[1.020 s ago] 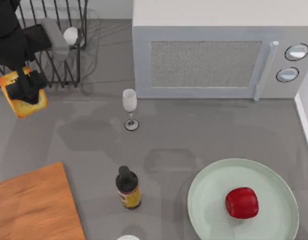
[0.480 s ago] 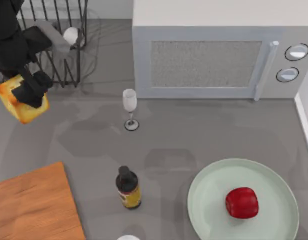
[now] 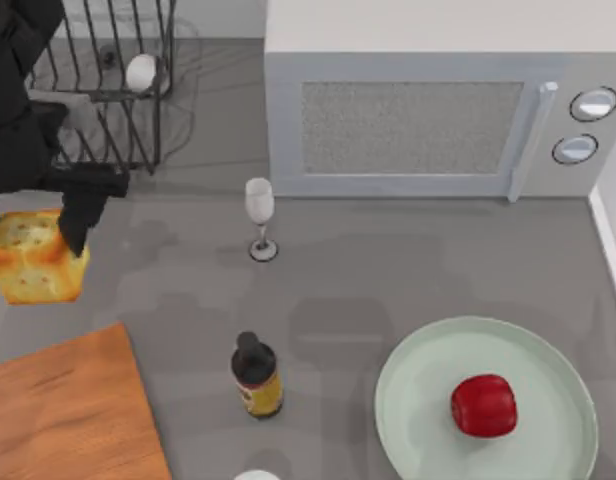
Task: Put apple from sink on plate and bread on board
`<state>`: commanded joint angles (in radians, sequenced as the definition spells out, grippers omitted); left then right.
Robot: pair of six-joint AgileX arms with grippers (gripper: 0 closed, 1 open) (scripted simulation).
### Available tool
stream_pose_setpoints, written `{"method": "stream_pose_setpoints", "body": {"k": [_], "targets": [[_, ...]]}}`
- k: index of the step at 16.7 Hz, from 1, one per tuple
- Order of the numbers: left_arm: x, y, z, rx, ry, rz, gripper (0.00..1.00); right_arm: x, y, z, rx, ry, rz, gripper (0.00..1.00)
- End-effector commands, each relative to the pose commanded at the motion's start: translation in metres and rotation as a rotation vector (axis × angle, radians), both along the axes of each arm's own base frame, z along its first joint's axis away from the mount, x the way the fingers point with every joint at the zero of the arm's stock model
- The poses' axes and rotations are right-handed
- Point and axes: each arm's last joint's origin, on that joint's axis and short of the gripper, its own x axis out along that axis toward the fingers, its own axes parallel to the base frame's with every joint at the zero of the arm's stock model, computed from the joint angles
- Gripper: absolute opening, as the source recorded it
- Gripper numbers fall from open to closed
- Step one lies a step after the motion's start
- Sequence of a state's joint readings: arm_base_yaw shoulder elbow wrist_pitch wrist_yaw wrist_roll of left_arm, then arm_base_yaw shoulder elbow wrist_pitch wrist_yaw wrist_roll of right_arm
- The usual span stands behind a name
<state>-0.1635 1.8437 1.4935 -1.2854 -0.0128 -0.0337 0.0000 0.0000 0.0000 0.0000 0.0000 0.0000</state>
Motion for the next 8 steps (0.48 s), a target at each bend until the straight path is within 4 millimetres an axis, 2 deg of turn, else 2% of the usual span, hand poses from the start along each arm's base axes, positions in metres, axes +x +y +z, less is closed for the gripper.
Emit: {"method": "stream_pose_setpoints", "body": {"k": [8], "targets": [[-0.074,0.003,-0.013,0.141,0.04,0.998,0.0,0.0,0.0,0.0,0.0,0.0,0.0,1.0]]}}
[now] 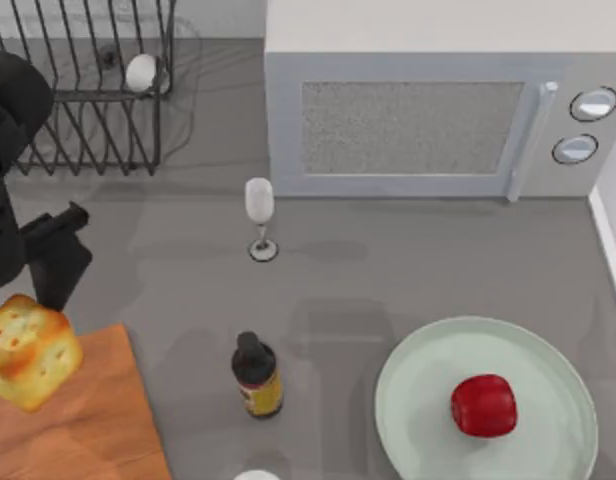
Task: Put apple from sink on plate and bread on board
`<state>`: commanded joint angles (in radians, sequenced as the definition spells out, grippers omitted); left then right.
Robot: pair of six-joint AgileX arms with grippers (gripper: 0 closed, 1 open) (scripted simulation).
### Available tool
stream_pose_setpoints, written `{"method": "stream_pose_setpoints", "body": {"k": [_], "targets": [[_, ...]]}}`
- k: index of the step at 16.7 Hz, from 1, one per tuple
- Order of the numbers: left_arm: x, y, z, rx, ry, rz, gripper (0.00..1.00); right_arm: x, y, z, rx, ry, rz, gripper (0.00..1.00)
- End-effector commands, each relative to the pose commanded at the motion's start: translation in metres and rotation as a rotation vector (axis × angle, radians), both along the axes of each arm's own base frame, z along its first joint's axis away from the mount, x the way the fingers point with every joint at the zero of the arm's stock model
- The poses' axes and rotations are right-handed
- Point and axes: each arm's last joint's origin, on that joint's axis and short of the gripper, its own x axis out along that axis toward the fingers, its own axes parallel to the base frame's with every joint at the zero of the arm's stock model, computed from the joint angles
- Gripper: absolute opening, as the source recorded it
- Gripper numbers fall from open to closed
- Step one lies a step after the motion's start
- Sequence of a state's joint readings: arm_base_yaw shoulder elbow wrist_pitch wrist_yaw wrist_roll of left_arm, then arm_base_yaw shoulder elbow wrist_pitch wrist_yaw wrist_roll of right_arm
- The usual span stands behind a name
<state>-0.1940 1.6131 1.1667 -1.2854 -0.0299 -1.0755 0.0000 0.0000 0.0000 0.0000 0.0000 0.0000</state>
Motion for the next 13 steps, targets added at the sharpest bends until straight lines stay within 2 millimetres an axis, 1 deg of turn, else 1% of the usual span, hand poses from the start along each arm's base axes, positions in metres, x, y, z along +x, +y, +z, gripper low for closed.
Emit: {"method": "stream_pose_setpoints", "body": {"k": [3,6,9,13], "targets": [[-0.025,0.003,-0.002,0.042,-0.034,0.266,0.0,0.0,0.0,0.0,0.0,0.0,0.0,1.0],[-0.044,0.006,-0.003,0.056,-0.082,0.441,0.0,0.0,0.0,0.0,0.0,0.0,0.0,1.0],[-0.054,0.007,-0.004,0.056,-0.111,0.525,0.0,0.0,0.0,0.0,0.0,0.0,0.0,1.0],[-0.055,0.008,-0.004,0.056,-0.114,0.533,0.0,0.0,0.0,0.0,0.0,0.0,0.0,1.0]]}}
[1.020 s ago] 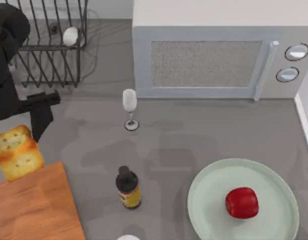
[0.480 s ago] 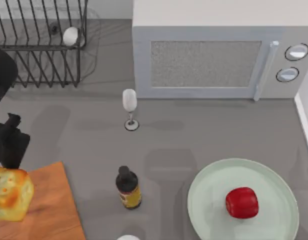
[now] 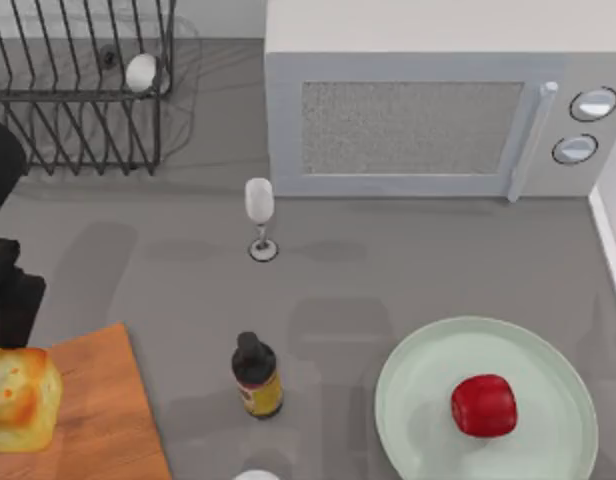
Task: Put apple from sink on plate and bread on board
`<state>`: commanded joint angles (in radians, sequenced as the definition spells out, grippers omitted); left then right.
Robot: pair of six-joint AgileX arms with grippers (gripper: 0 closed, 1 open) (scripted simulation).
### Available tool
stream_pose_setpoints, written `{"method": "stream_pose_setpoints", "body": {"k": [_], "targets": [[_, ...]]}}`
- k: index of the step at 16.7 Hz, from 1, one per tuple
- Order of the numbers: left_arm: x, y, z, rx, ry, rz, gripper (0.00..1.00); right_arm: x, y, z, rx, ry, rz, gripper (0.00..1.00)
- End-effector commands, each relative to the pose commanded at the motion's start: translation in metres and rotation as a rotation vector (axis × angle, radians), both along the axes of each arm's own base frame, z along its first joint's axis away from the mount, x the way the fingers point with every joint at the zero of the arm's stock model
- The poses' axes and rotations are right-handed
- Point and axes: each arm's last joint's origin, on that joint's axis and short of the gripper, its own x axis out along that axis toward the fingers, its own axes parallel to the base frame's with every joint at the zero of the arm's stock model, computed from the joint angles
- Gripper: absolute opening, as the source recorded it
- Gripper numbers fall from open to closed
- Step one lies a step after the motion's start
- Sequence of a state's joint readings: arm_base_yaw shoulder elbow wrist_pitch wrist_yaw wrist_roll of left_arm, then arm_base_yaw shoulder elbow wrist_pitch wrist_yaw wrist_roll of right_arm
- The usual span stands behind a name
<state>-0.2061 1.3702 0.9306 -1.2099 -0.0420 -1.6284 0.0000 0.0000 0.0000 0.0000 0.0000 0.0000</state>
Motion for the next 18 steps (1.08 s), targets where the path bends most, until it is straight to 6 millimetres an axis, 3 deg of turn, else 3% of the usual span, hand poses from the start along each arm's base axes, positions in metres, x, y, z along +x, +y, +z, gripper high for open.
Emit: {"method": "stream_pose_setpoints", "body": {"k": [5,18], "targets": [[0.001,0.0,-0.005,-0.002,-0.004,0.0,0.0,0.0,0.0,0.0,0.0,0.0,0.0,1.0],[-0.002,-0.001,-0.045,0.0,0.0,0.0,0.0,0.0,0.0,0.0,0.0,0.0,0.0,1.0]]}}
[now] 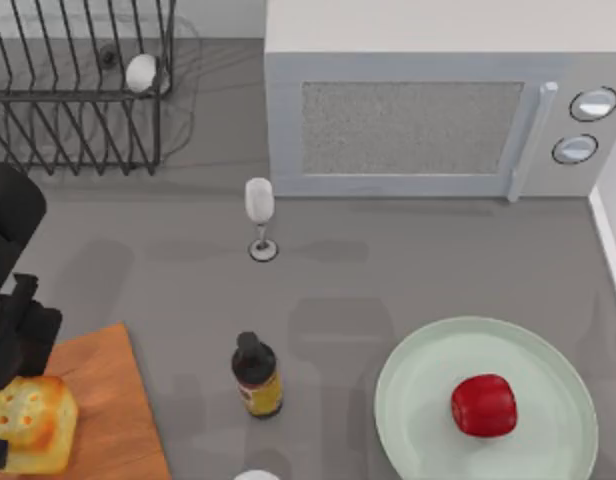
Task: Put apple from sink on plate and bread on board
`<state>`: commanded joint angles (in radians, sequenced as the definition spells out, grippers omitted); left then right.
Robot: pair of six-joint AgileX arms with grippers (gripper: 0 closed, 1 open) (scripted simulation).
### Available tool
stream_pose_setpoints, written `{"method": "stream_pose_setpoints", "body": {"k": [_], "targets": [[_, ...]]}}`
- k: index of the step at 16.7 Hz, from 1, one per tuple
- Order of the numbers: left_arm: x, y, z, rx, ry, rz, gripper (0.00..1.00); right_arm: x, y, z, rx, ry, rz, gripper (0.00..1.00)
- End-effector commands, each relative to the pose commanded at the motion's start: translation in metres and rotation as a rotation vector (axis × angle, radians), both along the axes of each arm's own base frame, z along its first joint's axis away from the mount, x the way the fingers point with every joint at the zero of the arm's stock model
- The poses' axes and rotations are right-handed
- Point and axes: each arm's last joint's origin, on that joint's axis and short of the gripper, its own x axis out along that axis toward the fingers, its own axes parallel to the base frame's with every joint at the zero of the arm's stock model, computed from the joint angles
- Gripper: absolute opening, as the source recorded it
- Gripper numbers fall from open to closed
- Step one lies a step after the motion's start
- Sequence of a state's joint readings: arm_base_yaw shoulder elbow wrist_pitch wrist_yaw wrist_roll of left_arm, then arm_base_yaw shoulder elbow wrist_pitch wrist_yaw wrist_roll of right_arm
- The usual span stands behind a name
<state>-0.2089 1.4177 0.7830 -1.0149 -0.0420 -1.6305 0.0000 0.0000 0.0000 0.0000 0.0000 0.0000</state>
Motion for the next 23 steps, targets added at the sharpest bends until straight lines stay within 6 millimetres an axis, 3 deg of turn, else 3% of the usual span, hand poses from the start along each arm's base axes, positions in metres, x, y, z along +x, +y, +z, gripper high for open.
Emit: {"method": "stream_pose_setpoints", "body": {"k": [2,15,23], "targets": [[0.0,0.0,0.0,0.0,0.0,0.0,0.0,0.0,0.0,0.0,0.0,0.0,0.0,1.0],[0.0,0.0,0.0,0.0,0.0,0.0,0.98,0.0,0.0,0.0,0.0,0.0,0.0,1.0],[0.0,0.0,0.0,0.0,0.0,0.0,1.0,0.0,0.0,0.0,0.0,0.0,0.0,1.0]]}}
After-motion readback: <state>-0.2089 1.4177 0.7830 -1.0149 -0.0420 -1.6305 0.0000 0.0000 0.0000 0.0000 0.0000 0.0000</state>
